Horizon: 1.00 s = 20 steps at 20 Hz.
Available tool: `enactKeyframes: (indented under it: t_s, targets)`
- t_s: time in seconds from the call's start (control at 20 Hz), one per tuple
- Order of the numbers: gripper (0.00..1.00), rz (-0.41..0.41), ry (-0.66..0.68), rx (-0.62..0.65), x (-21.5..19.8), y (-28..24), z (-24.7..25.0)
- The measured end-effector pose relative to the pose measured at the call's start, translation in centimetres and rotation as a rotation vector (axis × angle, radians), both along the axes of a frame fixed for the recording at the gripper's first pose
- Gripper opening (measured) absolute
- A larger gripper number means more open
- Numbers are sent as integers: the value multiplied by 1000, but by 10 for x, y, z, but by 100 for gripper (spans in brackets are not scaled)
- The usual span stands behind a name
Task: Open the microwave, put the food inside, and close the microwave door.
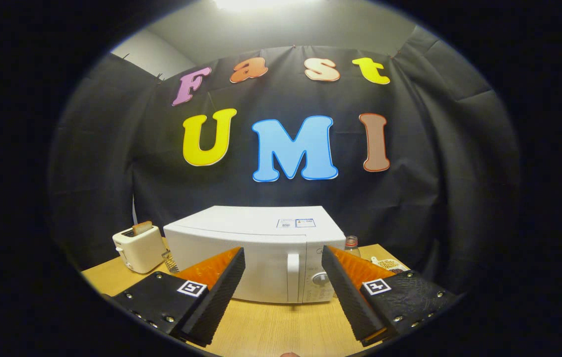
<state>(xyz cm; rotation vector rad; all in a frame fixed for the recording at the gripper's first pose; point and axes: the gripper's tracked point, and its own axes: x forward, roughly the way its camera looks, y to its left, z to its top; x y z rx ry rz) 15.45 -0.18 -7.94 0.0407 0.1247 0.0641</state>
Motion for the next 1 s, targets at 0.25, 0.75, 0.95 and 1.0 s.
enactKeyframes:
  t_s: [0.25, 0.75, 0.95, 1.0]
  targets:
    - [99, 5, 95, -35, 40, -2, -48]
    - [85, -4, 258, -67, 98, -8, -132]
    - [65, -9, 288, -60, 109, -9, -146]
    - [64, -8, 294, -53, 111, -7, -149]
